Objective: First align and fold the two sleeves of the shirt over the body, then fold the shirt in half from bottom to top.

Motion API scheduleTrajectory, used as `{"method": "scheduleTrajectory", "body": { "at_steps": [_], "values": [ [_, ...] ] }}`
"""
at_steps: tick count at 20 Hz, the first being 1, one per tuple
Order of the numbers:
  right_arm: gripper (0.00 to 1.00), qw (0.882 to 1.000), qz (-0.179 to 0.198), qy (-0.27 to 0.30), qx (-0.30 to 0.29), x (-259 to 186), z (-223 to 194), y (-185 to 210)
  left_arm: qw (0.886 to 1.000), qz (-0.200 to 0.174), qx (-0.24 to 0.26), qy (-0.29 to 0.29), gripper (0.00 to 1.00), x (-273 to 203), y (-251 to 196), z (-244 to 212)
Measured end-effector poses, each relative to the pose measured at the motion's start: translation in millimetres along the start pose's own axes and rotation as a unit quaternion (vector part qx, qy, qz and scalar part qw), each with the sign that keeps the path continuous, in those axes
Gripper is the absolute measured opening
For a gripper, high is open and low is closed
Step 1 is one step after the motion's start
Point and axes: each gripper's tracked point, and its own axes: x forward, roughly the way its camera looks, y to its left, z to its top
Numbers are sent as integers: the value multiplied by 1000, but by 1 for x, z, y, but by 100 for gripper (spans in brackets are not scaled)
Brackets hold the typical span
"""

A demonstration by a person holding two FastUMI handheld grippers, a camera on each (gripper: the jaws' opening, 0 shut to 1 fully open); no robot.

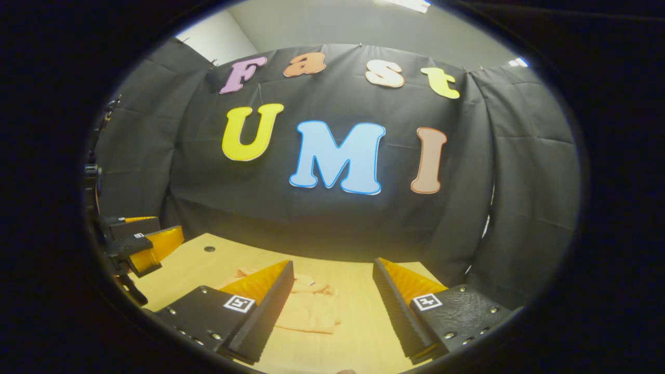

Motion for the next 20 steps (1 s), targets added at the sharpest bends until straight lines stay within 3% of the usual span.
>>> {"method": "scheduleTrajectory", "body": {
  "at_steps": [13,20],
  "values": [
    [94,998,50,-26,-18,-13,-5,-48,999,51,-8,-17,93,-42,-64,15],
    [95,998,44,-41,-3,-26,-2,-79,999,47,-11,-24,93,-52,-108,32]
  ]
}}
